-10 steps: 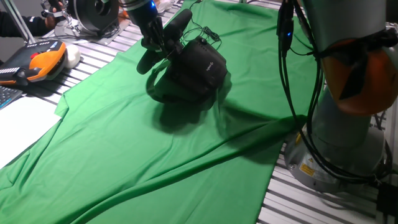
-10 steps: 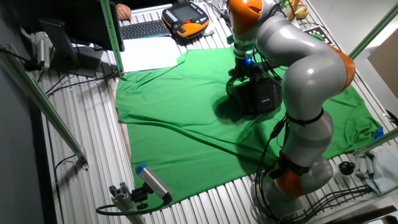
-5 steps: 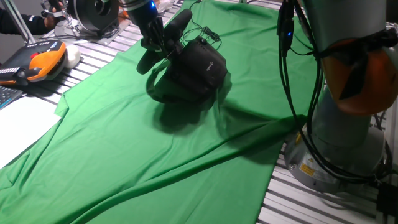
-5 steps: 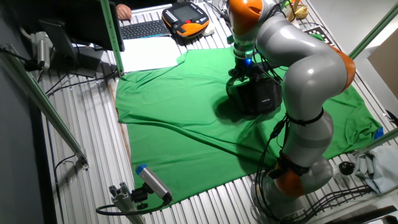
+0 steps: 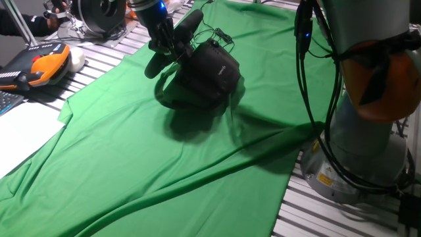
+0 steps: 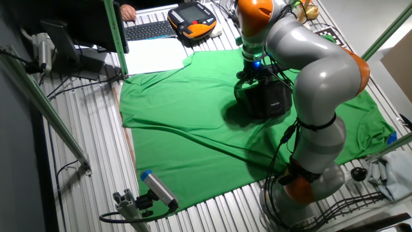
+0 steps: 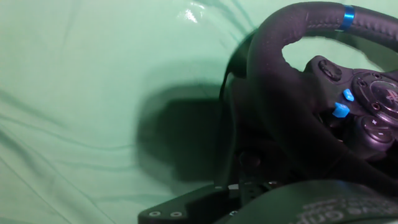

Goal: Rotate the steering wheel 90 degrees clockwise

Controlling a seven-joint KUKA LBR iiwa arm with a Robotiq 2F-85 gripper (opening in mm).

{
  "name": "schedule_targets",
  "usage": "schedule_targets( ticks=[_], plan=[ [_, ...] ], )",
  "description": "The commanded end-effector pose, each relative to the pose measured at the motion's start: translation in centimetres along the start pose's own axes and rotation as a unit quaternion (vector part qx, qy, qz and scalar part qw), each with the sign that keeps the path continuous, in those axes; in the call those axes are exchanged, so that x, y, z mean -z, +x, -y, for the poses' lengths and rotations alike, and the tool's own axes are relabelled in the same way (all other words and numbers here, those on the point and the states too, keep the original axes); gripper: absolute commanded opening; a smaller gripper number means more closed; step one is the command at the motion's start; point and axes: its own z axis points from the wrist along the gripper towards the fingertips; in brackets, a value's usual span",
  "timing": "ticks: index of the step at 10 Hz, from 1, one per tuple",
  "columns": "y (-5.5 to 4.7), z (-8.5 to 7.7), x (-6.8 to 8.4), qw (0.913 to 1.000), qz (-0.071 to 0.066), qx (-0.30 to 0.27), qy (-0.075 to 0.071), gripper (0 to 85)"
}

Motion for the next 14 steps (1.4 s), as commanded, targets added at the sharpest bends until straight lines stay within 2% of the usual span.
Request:
schedule_targets(
  ticks=[1,4,5,6,7,8,9,10,11,12,13,14],
  plan=[
    [0.0,0.0,-0.01,1.0,0.0,0.002,0.0,0.0],
    [0.0,0.0,-0.01,1.0,0.004,0.007,0.0,0.0],
    [0.0,0.0,-0.01,0.9999,0.016,-0.003,0.002,0.0],
    [0.0,0.0,-0.01,0.9995,0.026,-0.009,0.013,0.0],
    [0.0,0.0,-0.01,0.9996,0.024,-0.01,0.015,0.0],
    [0.0,0.0,-0.01,0.9998,0.015,-0.005,0.009,0.0],
    [0.0,0.0,-0.01,1.0,-0.001,-0.006,0.004,0.0],
    [0.0,0.0,-0.01,0.9999,-0.01,-0.01,0.0,0.0],
    [0.0,0.0,-0.01,0.9999,-0.013,-0.008,0.003,0.0],
    [0.0,0.0,-0.01,0.9998,-0.009,-0.014,0.005,0.0],
    [0.0,0.0,-0.01,0.9995,0.002,-0.017,0.025,0.0],
    [0.0,0.0,-0.01,0.9994,0.003,-0.023,0.027,0.0]
  ],
)
